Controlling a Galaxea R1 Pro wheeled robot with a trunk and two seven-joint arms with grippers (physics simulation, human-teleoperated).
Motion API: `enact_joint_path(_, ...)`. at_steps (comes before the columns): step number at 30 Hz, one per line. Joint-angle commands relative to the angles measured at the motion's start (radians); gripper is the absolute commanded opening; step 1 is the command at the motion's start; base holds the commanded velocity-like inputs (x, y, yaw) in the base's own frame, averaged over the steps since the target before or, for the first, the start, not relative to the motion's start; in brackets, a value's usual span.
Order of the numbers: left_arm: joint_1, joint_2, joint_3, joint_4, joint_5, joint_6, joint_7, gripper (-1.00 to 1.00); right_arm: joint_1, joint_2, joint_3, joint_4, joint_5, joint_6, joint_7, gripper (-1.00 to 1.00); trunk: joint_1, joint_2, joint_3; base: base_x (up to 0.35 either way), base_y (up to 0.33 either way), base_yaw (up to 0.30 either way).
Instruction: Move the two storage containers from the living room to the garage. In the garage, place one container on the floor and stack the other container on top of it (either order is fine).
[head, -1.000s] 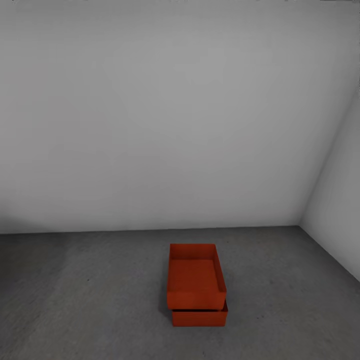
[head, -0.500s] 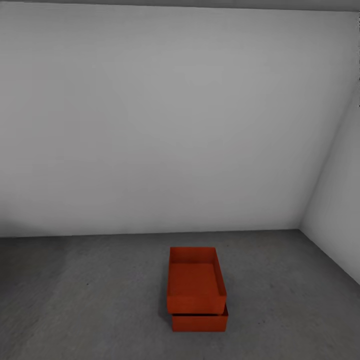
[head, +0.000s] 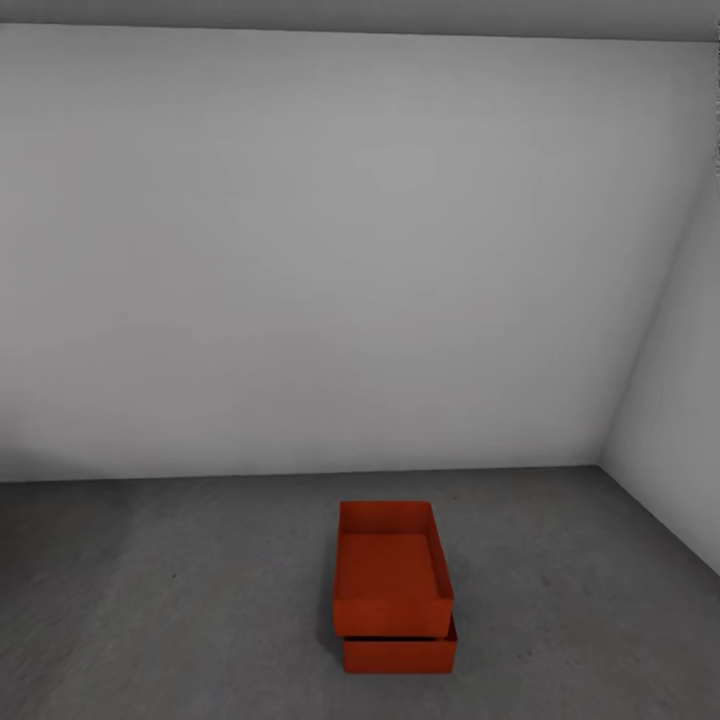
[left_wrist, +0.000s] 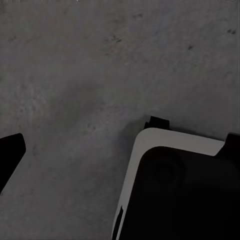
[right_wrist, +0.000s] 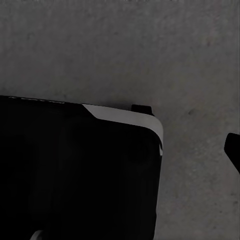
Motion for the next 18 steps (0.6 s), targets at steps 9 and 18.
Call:
enact_joint_path(9,-0.001,0.0,-0.002,0.001,0.006,-0.003,0.001,1.0,-0.001,0.0,-0.009,0.002,0.01,-0.005,-0.001,1.0,0.0,-0.001,0.013,0.0,0.0,0.0)
enact_joint_path(18,-0.001,0.0,-0.002,0.001,0.006,-0.004,0.001,1.0,-0.001,0.0,-0.009,0.002,0.008,-0.005,-0.002,1.0,0.0,-0.001,0.027,0.0,0.0,0.0)
